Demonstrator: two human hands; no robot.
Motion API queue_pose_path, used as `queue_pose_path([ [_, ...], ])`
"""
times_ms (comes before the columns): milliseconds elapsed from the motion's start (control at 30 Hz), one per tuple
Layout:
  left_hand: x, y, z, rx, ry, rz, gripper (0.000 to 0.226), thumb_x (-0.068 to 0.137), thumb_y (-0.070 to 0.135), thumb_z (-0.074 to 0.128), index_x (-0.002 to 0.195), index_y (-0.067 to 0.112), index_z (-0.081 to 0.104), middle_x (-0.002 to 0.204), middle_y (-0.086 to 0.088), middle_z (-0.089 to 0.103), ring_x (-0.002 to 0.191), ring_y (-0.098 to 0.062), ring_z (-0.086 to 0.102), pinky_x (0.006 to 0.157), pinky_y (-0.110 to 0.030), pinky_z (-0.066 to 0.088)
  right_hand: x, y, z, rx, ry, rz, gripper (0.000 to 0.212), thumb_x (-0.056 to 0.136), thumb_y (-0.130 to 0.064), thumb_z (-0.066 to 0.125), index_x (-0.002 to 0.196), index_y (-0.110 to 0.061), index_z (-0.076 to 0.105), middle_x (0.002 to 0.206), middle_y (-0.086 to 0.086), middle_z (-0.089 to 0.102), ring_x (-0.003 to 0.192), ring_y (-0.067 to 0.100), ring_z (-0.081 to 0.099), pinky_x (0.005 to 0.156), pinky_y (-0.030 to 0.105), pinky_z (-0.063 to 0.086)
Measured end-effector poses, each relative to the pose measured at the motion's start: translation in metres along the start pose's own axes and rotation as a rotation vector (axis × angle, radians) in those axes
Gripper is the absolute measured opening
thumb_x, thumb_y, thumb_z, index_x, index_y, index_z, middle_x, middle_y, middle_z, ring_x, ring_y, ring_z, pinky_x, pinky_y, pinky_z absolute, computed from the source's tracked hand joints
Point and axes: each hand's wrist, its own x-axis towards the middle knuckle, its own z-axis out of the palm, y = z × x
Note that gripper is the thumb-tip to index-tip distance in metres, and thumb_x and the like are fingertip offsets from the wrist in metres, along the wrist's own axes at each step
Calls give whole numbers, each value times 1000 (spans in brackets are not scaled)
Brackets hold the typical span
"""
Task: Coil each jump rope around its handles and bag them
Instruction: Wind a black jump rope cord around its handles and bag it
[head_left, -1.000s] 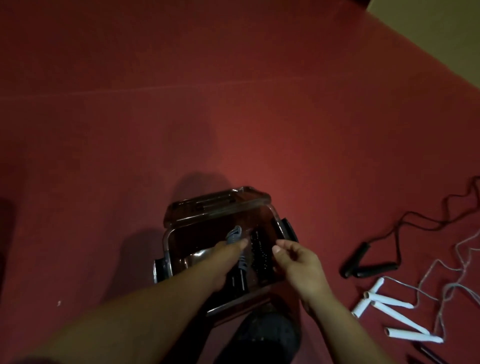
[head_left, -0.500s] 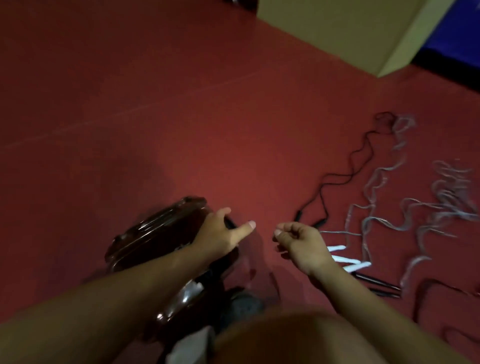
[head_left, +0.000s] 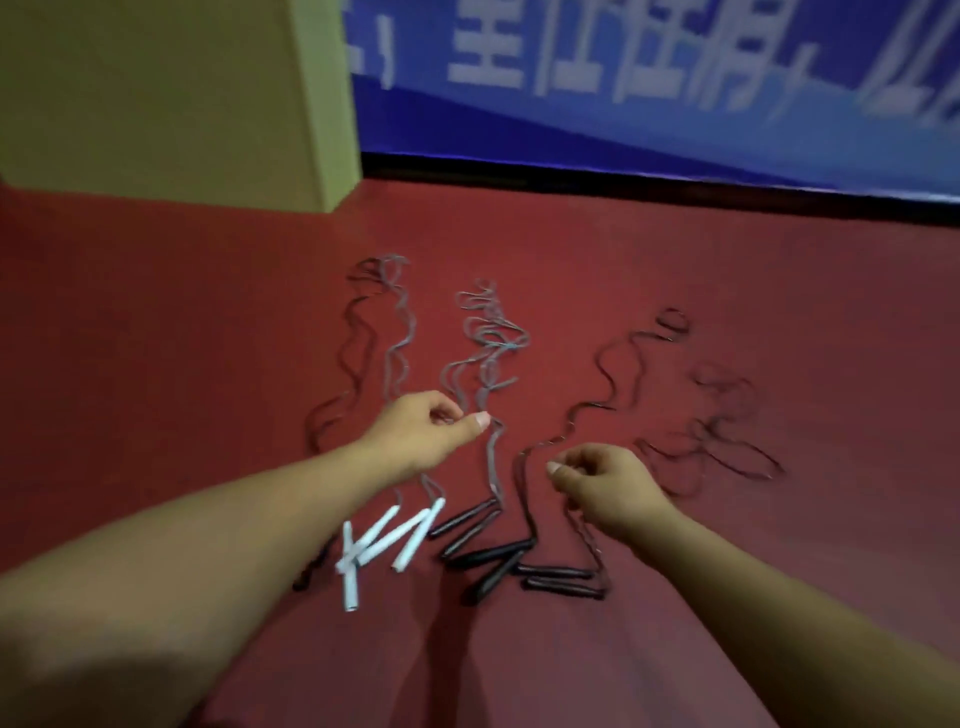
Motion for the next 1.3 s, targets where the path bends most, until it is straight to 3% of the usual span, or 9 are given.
queue_pose_path([
  [100, 3, 1, 88, -59, -155, -31, 36, 81, 49, 74, 88, 14, 70, 74, 3, 63, 73, -14, 57, 74, -28, 48, -7, 67, -28, -19, 86, 166, 25, 84, -39, 70, 71, -18, 64, 64, -3, 62, 67, 18, 58, 69, 30, 49],
  [300, 11, -40, 206, 150, -477, -113, 32, 80, 51, 73, 87, 20, 68, 84, 7, 66, 82, -13, 60, 73, -24, 44, -15, 187, -31, 92, 193, 470, 28, 84, -40, 70, 78, -12, 70, 67, 0, 63, 73, 23, 61, 77, 43, 56],
  [400, 24, -72, 226, 263, -484, -137, 35, 80, 51, 74, 95, 19, 69, 89, 4, 70, 83, -14, 65, 74, -25, 48, -6, 220, -8, 180, 202, 577, 40, 81, -43, 70, 73, -4, 65, 65, 6, 60, 67, 25, 57, 68, 43, 55],
  [500, 46, -96, 245, 409, -487, -129, 48, 77, 56, 73, 109, 21, 71, 104, 2, 73, 100, -17, 68, 89, -30, 53, 11, 243, 28, 275, 192, 645, 36, 76, -43, 73, 61, -15, 56, 60, 4, 54, 61, 22, 52, 60, 38, 48],
  [667, 63, -110, 283, 671, -527, 136, 72, 78, 61, 69, 138, 24, 53, 132, 0, 56, 126, -22, 49, 102, -33, 42, 23, 261, 82, 307, 168, 689, 31, 75, -43, 75, 69, -14, 66, 64, -3, 68, 61, 19, 60, 72, 43, 56],
  [900, 51, -119, 295, 1009, -620, 254, 40, 93, 44, 57, 121, 15, 59, 128, -6, 56, 126, -27, 45, 98, -38, 41, 8, 283, 95, 246, 151, 783, 29, 72, -45, 74, 72, -16, 73, 67, 0, 73, 70, 24, 71, 74, 44, 59],
  [1067, 48, -94, 267, 753, -805, 123, 30, 96, 39, 55, 116, 17, 63, 119, -9, 64, 115, -29, 57, 95, -35, 47, -1, 271, 66, 190, 230, 716, 33, 89, -40, 60, 72, -13, 70, 72, 9, 71, 76, 35, 69, 76, 50, 57],
  [1200, 43, -47, 217, 518, -887, 112, 9, 96, 29, 58, 91, 23, 64, 92, 2, 75, 73, -10, 63, 69, -22, 47, -10, 226, 22, 111, 375, 440, 36, 99, -34, 46, 121, -11, 63, 120, 11, 64, 116, 29, 57, 98, 36, 43],
  [1300, 35, -6, 171, 472, -892, 191, 7, 94, 26, 62, 91, 22, 67, 78, 9, 69, 70, -7, 59, 74, -24, 47, -10, 172, -12, 42, 335, 225, 39, 102, -36, 39, 130, -17, 59, 134, 1, 55, 125, 18, 48, 98, 25, 32],
])
